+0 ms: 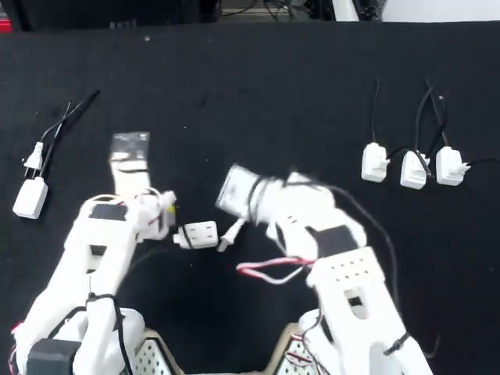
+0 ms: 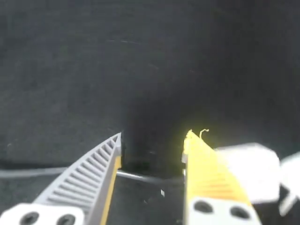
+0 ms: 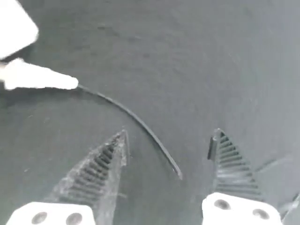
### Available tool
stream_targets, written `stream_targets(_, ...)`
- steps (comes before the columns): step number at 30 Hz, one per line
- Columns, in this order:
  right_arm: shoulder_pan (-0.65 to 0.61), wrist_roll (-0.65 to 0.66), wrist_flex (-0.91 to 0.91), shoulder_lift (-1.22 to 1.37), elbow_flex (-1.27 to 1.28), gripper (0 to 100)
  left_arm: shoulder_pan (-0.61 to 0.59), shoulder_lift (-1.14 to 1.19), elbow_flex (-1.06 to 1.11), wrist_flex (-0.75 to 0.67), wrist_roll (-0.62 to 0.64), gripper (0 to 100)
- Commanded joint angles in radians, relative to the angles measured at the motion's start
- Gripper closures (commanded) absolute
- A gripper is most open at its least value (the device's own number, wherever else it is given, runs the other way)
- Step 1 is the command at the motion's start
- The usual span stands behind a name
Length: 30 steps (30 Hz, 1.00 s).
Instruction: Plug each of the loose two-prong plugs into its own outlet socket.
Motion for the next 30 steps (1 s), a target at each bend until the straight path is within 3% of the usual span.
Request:
stream_targets(1,-0.089,0.069,0.008,-0.058,0.016,73.0,-0.173,-0.017,0.002,-0.068,0.157,79)
stream_targets(7,-0.176,0.035,0.029,0.054,-0.056,75.6,-0.361,-0.017,0.002,-0.095,0.272,79)
stream_targets(16,-0.229,0.423,0.374,0.179,-0.245,75.5,-0.516,-0.025,-0.028,-0.089,0.333,79)
stream_targets(21,-0.261,0.505,0.336,0.186,-0.236,75.5,-0.598,-0.025,-0.045,-0.087,0.367,79)
stream_targets(30,-0.324,0.503,0.138,0.188,-0.128,75.8,-0.584,-0.025,-0.047,-0.086,0.37,79)
